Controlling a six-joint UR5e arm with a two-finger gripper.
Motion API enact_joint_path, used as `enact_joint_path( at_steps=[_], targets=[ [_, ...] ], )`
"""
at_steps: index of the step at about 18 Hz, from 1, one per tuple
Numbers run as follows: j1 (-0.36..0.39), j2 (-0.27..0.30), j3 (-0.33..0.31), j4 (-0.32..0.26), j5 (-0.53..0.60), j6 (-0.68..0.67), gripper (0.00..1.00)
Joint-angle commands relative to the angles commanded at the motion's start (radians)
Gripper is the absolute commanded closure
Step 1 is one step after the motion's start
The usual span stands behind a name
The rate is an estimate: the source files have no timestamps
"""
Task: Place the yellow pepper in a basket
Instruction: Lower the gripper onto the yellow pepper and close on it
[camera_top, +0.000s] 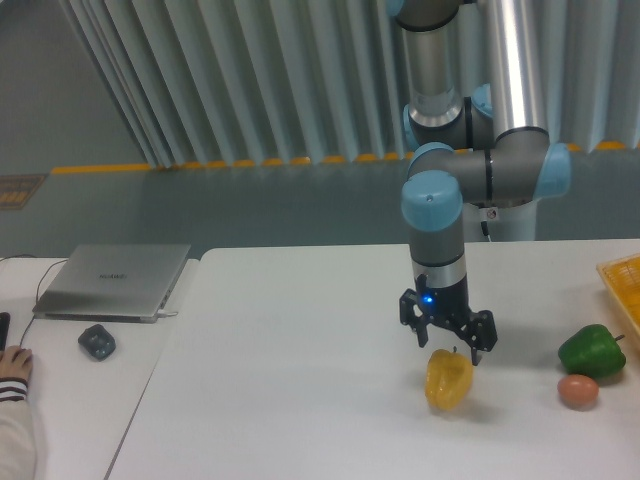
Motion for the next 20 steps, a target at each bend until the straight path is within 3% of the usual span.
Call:
enact_joint_path(
  at_steps=[10,20],
  targets=[
    [0.001,-0.025,0.074,0.000,0.000,0.011,0.00],
    [0.000,-0.063,0.063,-0.005,0.031,0.017,0.00]
  ],
)
